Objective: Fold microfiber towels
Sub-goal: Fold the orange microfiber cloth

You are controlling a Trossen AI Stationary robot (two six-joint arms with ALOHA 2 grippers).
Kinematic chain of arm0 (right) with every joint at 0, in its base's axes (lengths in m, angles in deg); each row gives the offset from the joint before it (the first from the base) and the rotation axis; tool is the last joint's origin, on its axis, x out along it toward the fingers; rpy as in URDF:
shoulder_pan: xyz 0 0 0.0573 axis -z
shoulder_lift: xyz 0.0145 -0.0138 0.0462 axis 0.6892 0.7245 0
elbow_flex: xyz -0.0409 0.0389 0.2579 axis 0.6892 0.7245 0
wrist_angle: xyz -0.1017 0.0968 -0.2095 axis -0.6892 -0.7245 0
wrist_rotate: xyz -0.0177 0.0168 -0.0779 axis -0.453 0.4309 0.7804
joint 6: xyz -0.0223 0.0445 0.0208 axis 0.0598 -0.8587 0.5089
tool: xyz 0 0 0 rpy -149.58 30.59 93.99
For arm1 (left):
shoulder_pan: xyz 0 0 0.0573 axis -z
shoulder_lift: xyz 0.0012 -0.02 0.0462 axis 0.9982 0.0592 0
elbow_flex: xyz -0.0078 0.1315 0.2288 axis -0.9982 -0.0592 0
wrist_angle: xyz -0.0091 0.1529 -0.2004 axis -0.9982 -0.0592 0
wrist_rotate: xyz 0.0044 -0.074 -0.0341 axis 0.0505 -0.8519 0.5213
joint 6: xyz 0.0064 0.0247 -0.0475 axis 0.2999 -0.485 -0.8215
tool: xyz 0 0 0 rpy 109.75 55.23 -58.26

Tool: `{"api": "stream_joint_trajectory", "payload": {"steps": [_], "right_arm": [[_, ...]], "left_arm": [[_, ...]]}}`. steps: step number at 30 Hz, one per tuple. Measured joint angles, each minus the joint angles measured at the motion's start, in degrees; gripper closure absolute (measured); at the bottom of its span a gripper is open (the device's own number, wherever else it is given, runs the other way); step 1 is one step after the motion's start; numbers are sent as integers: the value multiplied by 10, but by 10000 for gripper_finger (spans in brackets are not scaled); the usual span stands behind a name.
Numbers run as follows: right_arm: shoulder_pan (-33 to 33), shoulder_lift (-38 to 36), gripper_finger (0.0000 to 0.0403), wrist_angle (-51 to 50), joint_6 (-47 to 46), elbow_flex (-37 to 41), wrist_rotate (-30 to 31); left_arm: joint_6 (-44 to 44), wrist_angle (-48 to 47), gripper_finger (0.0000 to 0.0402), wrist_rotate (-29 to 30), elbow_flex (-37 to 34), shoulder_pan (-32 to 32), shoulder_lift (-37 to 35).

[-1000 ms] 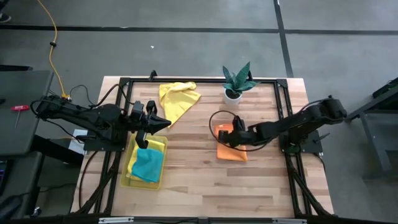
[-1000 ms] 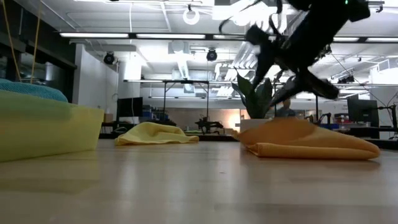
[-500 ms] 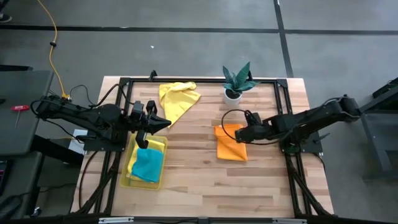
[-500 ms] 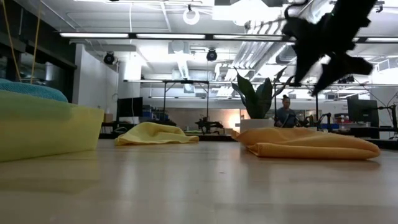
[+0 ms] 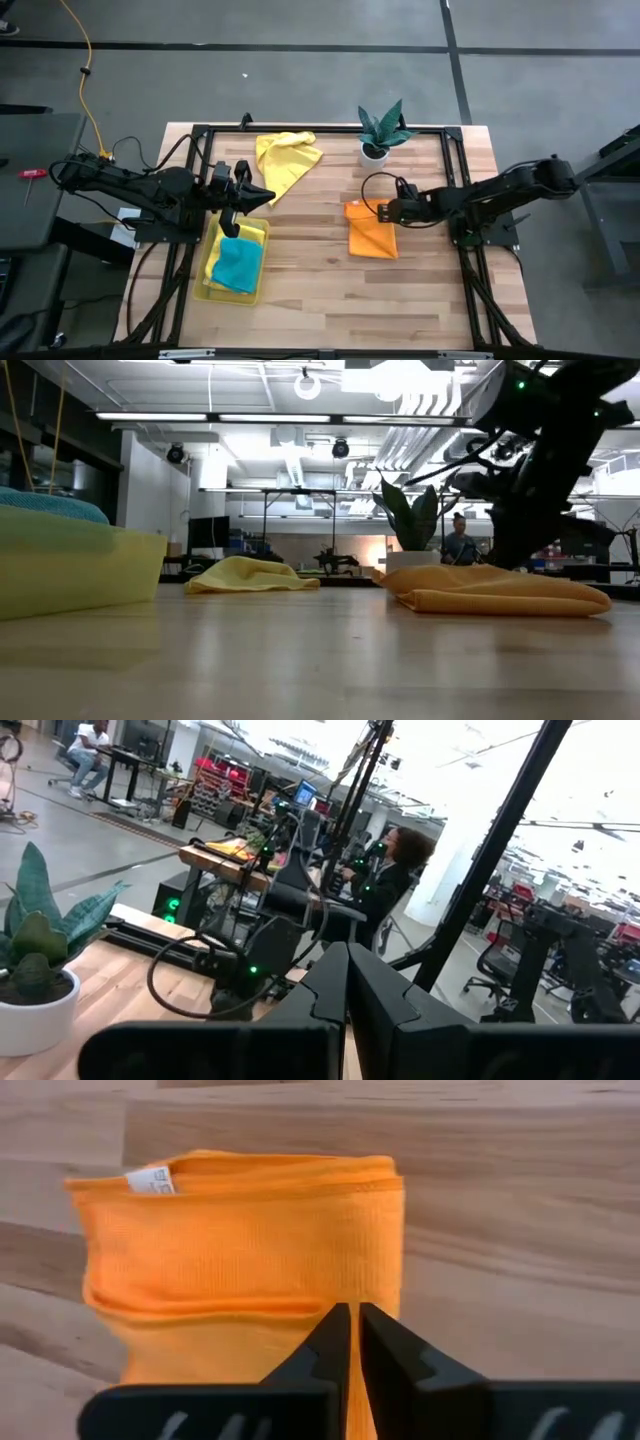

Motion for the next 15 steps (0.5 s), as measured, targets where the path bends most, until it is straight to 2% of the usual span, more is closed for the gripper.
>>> {"api": "stream_joint_trajectory", "payload": {"steps": [4, 8, 15], "right_arm": [[10, 18, 396, 2, 15, 4, 1], [12, 29, 396, 53, 46, 4, -15], [-17, 28, 402, 85, 72, -18, -42]], "left_arm": [[0, 0, 402, 0, 0, 0, 0], [-11, 0, 401, 0, 0, 0, 0], [-11, 0, 402, 0, 0, 0, 0]]}}
